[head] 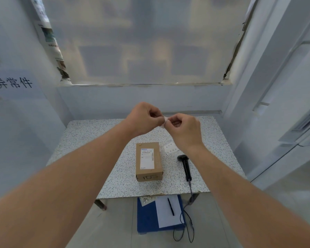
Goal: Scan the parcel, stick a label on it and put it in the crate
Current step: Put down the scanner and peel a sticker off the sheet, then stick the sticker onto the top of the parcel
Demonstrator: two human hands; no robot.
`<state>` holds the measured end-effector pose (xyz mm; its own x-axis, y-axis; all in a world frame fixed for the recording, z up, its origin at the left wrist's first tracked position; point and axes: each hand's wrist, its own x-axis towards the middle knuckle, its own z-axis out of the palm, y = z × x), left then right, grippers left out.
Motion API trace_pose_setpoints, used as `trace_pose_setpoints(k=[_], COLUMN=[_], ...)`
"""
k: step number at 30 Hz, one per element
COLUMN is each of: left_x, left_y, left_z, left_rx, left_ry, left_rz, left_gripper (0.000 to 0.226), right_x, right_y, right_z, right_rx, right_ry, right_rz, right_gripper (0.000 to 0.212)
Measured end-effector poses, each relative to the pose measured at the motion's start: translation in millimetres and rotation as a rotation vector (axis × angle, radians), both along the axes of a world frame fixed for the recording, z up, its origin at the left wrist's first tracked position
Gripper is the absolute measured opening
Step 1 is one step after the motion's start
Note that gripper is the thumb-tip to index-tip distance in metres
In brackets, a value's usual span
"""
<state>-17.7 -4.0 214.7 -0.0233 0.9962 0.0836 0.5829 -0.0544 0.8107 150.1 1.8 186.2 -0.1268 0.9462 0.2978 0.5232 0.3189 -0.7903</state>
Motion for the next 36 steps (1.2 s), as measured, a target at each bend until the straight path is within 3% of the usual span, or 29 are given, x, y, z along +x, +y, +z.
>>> trace_pose_setpoints(k=[7,10,22,36], left_x=[-14,-24,-60,-101], left_y=[-2,-3,19,69], left_z=[-20,-30,-99,-225], left_rx=[-0.091,-0.112,-0.274,-0.482], left_ry=[-0.093,-0.13,-0.106,0.02], left_rz=[0.063,0.107,0.288,0.642], left_gripper=[0.016,0.018,0.02,0.027], right_x=[-21,-30,-64,-67], right_y=[-3,-5,-6,69], right_z=[-14,-23,-73,-167], right_rx=[-0.161,-0.234,-0.454,-0.648], right_ry=[0.09,0.137,0.248,0.118], right_rz=[-0.021,-0.031,-0.169,-0.131], right_gripper=[0.017,0.007,0.008,0.016])
